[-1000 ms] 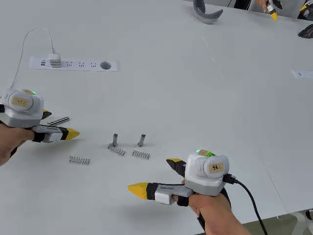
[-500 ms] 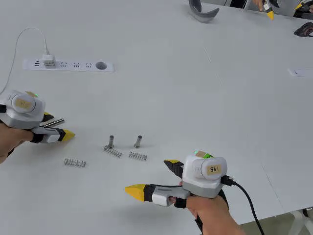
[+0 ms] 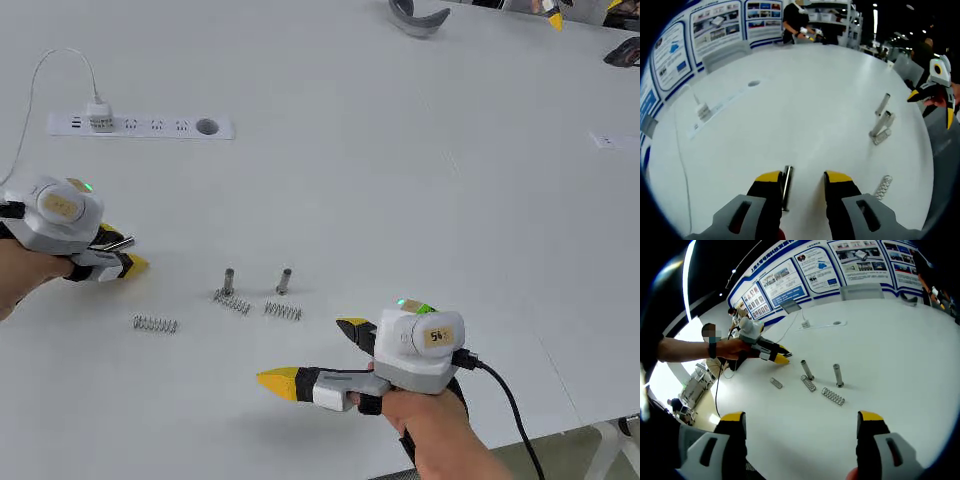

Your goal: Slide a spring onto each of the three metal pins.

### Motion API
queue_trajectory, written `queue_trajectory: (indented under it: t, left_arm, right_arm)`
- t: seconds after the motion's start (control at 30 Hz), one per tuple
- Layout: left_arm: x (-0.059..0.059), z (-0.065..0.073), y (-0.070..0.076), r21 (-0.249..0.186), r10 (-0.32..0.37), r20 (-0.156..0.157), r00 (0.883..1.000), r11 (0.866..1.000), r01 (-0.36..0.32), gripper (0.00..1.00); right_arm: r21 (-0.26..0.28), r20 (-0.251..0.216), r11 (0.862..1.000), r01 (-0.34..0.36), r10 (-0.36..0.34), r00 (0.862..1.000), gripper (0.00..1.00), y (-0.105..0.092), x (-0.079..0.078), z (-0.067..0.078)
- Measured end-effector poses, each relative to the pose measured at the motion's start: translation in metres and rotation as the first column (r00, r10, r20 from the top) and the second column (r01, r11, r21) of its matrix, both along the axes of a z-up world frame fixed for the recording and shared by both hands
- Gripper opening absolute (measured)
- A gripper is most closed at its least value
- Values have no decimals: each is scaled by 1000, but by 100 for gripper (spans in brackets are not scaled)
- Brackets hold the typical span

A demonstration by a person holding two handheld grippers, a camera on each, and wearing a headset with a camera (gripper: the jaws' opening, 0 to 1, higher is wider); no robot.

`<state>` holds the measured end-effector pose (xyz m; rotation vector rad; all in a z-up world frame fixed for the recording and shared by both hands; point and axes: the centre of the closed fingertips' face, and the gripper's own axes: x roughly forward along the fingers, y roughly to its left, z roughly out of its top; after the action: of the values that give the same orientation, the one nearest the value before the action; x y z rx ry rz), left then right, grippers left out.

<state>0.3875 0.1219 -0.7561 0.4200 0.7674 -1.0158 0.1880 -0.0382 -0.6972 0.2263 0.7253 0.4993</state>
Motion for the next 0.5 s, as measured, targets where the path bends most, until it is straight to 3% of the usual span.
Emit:
queue_trajectory:
  t: [0.27, 0.5]
  left_arm:
    - [4, -5, 5, 42, 22, 2, 1000, 999, -22, 19]
    - [5, -7, 2, 118, -57, 33, 998, 992, 53, 13]
  right_arm:
    - [0, 1, 1000, 2, -2, 1000, 93, -1, 0, 1]
    - [9, 0, 1000, 3, -3, 1000, 92, 2, 0, 0]
